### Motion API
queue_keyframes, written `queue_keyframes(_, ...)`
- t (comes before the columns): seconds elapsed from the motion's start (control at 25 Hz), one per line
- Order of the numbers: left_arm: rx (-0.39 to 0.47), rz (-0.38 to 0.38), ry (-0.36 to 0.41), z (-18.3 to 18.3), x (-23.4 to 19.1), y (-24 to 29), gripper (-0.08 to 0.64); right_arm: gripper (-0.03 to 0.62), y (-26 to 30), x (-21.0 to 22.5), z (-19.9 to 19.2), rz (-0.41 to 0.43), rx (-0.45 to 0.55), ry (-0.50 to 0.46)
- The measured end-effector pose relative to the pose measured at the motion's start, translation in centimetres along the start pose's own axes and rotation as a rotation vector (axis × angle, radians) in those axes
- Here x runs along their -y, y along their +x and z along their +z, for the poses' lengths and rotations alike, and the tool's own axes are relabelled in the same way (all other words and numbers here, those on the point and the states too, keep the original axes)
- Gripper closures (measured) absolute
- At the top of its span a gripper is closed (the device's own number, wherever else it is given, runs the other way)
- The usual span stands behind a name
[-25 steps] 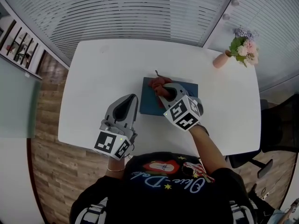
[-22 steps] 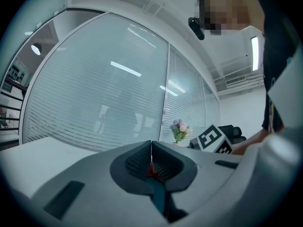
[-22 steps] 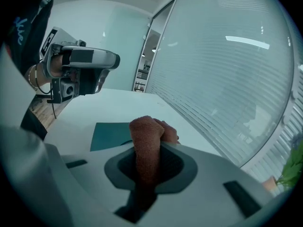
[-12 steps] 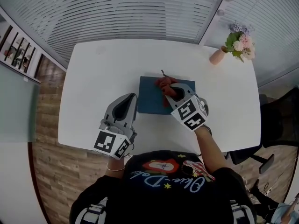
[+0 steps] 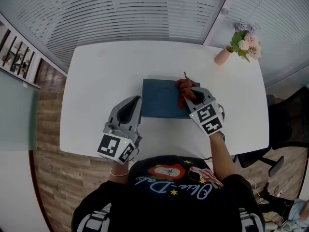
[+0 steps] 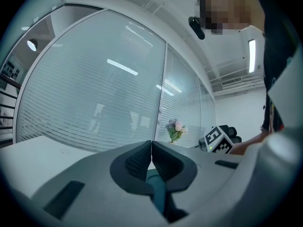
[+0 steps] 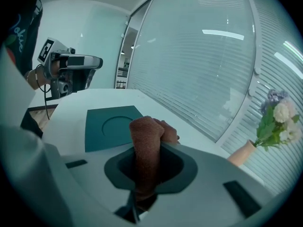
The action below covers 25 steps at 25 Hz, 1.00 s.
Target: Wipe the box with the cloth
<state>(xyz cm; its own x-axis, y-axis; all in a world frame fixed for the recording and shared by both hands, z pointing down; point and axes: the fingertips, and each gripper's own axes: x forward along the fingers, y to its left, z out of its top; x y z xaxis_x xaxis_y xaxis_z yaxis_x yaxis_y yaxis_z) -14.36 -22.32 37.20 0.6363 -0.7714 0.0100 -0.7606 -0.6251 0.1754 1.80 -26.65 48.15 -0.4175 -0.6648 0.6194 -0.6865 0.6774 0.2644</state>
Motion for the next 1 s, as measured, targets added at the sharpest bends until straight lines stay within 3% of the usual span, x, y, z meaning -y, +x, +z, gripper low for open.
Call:
queue_keyframes(0.28,0.002,-0.034,0.004,0.1,0.6,0.7,0.555,0.543,-1.6,1.7,-2.0,-0.047,0.008,0.097)
queue_keyframes(0.64,0.003,-0.015,0.011,0.2,-0.2,0.4,0.555,0.543,-3.1,3.4,-3.4,-0.115,0.045,0.213)
queue_keyframes(0.76,0.002,-0.018,0.01,0.2,0.0,0.5,0.555,0.543,-3.8,5.0,-5.4,-0.177,-0.006,0.236)
queue_keyframes(0.88,-0.004,-0.011,0.017,0.1,0.1,0.1,0.555,0.543,-4.0,5.5,-8.0,-0.18,-0.067,0.288)
queue_keyframes(1.0,-0.01,0.002,0.043,0.1,-0.1,0.0,0.555,0.541,-4.3,5.8,-8.9,-0.198,-0.066,0.315)
